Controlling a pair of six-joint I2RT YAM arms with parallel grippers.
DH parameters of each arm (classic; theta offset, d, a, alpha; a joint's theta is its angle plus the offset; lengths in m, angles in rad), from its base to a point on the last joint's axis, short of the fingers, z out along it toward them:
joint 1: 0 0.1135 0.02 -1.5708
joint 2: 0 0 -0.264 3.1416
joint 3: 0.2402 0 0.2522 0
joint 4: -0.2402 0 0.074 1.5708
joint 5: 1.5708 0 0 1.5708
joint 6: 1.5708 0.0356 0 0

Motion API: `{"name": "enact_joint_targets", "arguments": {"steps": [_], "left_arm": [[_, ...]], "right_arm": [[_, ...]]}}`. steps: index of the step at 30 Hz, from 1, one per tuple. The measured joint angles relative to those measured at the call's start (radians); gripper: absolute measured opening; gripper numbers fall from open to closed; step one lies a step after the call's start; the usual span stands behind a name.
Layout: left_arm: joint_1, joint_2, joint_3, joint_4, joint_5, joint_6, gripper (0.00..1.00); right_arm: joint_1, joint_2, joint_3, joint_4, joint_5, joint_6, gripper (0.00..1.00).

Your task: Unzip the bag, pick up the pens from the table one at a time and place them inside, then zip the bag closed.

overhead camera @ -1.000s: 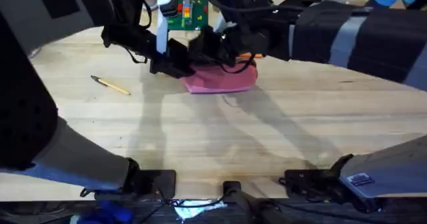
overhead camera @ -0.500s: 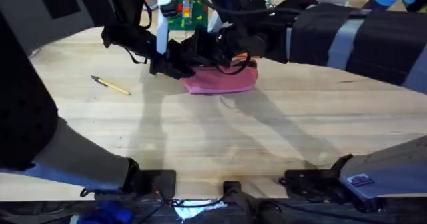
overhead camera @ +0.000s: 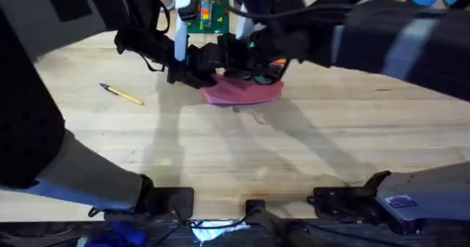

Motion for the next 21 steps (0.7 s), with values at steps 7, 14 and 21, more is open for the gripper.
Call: {"name": "enact_joint_targets", "arguments": {"steps": [7,14,21], "left_arm": [[-0.001,0.0,0.0,0.013,0.008,-0.001,0.042],[-0.001,0.0,0.0,0.006,0.011,0.0,0.042],[-0.017,0.0,0.0,-0.003,0.052,-0.002,0.885]], "right_arm": [[-0.025,-0.15,0.001,-0.143,-0.007,-0.156,0.991],[-0.094,-0.229,0.001,-0.293,0.008,-0.32,0.995],[-0.133,-0.269,0.001,-0.387,0.015,-0.485,0.996]]}}
